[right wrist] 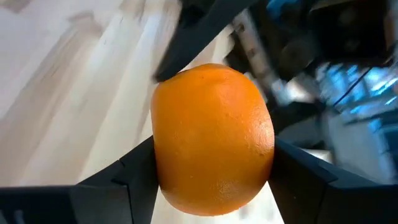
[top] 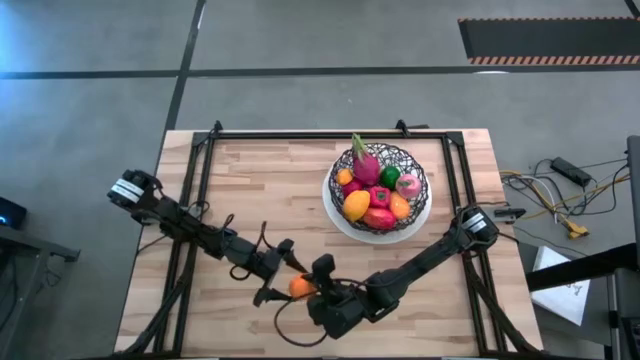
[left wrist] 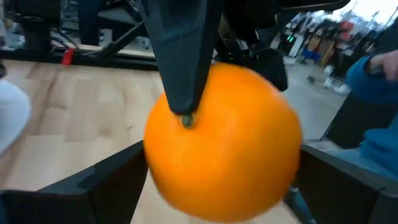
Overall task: Build produce basket
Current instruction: Put the orange into the black basket
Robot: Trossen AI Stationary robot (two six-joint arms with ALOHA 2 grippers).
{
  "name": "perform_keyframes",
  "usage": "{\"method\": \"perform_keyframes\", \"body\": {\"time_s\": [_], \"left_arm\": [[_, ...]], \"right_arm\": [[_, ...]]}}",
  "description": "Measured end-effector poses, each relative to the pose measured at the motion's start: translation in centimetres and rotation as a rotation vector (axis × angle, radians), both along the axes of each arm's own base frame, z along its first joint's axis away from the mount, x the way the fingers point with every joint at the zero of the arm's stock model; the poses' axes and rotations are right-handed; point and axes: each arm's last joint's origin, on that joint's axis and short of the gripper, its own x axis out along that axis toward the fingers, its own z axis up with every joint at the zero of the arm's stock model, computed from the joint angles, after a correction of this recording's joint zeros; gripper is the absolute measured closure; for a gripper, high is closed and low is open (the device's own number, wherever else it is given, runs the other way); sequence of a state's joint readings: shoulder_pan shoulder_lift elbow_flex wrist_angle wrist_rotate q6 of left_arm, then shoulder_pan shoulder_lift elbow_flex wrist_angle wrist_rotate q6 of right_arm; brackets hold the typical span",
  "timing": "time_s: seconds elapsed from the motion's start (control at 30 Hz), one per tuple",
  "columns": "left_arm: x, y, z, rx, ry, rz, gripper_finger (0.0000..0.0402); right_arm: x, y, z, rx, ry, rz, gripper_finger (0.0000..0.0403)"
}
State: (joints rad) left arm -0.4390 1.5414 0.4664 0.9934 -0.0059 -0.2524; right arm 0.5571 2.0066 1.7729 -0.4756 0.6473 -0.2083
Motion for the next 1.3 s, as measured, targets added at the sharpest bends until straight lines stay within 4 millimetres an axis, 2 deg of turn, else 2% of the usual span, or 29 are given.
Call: {"method": "perform_keyframes", "body": {"time_s": [0.17, 0.27, 0.43, 0.53, 0.63, 0.77, 0.93, 1.03, 1.13, 1.2, 1.3], "left_arm": [[0.0, 0.7, 0.8, 0.104, -0.075, 0.028, 0.0045], [-0.2, 1.1, 1.5, 0.224, -0.132, 0.062, 0.0045], [-0.9, 2.2, 1.9, 0.348, -0.092, 0.325, 0.0044], [-1.2, 2.7, 1.4, 0.306, -0.035, 0.432, 0.0044], [-1.5, 2.8, 0.6, 0.224, 0.02, 0.45, 0.0044], [-1.6, 2.8, -1.1, 0.137, 0.104, 0.465, 0.0044], [-1.0, 2.3, -3.4, 0.079, 0.173, 0.473, 0.0044], [-0.5, 2.0, -4.8, 0.067, 0.189, 0.474, 0.0044], [0.3, 1.6, -5.7, 0.06, 0.179, 0.473, 0.0044], [0.8, 1.4, -6.3, 0.052, 0.168, 0.473, 0.0044], [1.6, 1.0, -7.0, 0.05, 0.165, 0.472, 0.0044]], "right_arm": [[-1.4, 0.7, -1.3, 0.15, 0.119, -0.039, 0.017], [-2.7, 1.5, -2.4, 0.18, 0.169, -0.068, 0.017], [-5.4, 2.2, -3.6, 0.18, 0.216, -0.174, 0.0171], [-7.6, 1.9, -2.3, 0.186, 0.17, -0.274, 0.0172], [-9.9, 0.7, -0.1, 0.208, 0.106, -0.366, 0.0172], [-12.9, -2.8, 2.2, 0.279, 0.052, -0.517, 0.0172], [-16.5, -10.1, 4.0, 0.426, -0.058, -0.771, 0.0172], [-18.4, -14.8, 3.8, 0.553, -0.109, -0.956, 0.0172], [-20.2, -18.9, 2.8, 0.693, -0.085, -1.115, 0.0172], [-21.0, -20.8, 2.0, 0.78, -0.063, -1.153, 0.0172], [-21.9, -22.7, 1.3, 0.902, -0.076, -1.142, 0.0172]]}}
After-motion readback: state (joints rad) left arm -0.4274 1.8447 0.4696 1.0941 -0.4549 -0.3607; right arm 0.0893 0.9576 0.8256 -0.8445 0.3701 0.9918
